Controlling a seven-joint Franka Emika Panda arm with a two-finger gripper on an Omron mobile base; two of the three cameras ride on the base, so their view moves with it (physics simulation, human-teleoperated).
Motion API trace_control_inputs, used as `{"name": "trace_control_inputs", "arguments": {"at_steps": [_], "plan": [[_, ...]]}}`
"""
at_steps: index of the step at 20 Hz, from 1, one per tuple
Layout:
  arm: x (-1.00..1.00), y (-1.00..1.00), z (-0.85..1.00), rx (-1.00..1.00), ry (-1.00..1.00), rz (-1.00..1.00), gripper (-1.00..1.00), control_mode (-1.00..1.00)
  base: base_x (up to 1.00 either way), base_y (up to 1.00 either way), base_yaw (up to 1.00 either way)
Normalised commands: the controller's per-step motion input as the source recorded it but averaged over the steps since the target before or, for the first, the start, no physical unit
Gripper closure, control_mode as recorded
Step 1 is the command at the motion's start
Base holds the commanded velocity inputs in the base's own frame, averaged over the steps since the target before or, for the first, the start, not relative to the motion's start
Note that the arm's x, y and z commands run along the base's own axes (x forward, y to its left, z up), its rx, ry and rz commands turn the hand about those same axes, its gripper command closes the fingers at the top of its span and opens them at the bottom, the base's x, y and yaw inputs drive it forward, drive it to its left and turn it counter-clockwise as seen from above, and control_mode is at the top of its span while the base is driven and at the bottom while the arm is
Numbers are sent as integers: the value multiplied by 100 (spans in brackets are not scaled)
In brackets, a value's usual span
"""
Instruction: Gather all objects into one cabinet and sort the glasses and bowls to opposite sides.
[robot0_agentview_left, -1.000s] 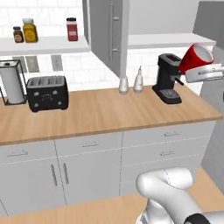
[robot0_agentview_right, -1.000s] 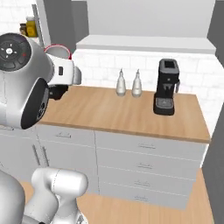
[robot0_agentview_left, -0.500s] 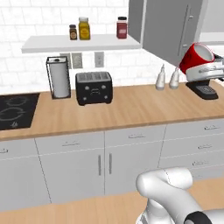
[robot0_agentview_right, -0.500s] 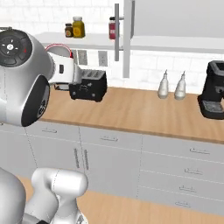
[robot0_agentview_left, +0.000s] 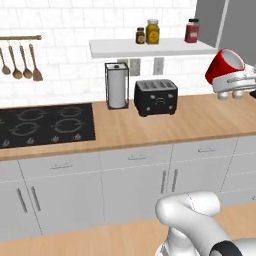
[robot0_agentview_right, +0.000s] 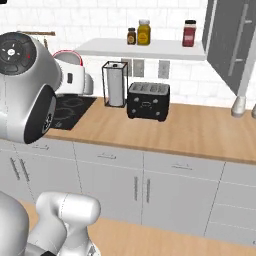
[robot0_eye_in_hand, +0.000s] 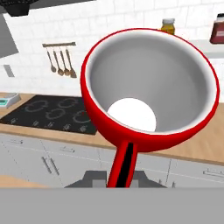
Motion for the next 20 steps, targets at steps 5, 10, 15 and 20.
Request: {"name": "trace_control_inputs", "arguments": {"at_steps": [5, 10, 15, 20], "plan": [[0, 0, 0, 0, 0, 0, 100, 100, 0, 100, 0], [0, 0, 0, 0, 0, 0, 100, 100, 8, 100, 0], [0, 0, 0, 0, 0, 0, 100, 100, 10, 100, 0], [0, 0, 0, 0, 0, 0, 100, 100, 5, 100, 1]]}}
